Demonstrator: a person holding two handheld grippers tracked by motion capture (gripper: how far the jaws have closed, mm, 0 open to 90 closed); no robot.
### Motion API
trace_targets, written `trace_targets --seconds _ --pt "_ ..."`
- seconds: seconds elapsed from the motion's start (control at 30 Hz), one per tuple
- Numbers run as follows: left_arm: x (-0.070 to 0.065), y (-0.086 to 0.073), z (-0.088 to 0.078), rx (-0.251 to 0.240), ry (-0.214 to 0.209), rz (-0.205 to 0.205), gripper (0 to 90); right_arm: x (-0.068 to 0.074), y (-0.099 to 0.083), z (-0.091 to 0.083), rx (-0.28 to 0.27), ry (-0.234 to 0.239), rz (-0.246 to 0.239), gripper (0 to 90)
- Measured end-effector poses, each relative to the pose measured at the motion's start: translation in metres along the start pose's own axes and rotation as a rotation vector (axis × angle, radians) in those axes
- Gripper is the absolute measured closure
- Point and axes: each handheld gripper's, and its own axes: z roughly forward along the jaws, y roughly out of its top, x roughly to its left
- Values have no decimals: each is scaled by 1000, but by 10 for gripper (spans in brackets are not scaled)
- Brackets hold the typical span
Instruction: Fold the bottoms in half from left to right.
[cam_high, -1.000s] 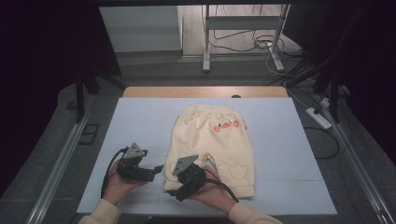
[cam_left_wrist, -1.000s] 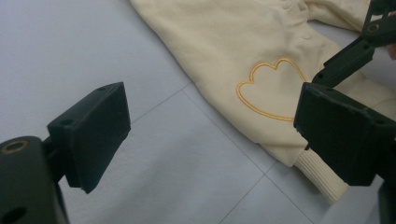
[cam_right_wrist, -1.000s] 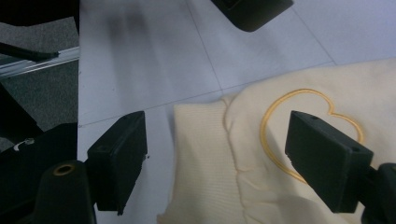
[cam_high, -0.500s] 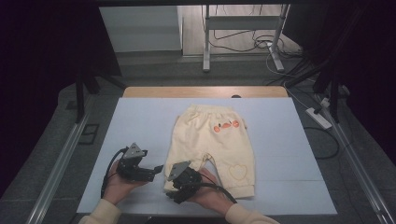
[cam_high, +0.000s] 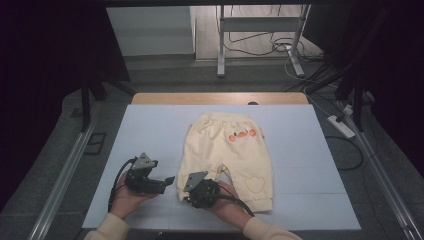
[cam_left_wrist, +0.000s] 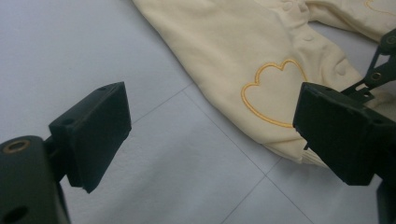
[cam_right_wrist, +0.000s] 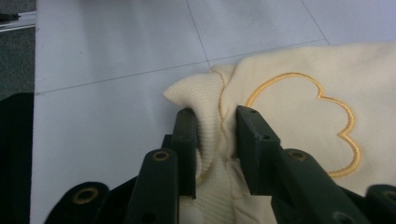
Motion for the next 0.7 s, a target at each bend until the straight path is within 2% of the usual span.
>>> trace_targets --seconds 0.17,0.2,0.33,0.5,0.7 --pt "2 3 2 -9 3 -16 115 -2 0 -5 1 21 11 735" --pt "3 4 2 -11 4 -18 116 -2 0 -5 -13 29 18 738" --pt "4 7 3 -17 3 -16 120 -1 0 -9 -36 37 31 742" --pt "5 15 6 -29 -1 -11 126 1 -1 -12 -34 39 28 743" --pt "8 27 13 -36 -13 -3 132 1 -3 -13 -57 55 51 743"
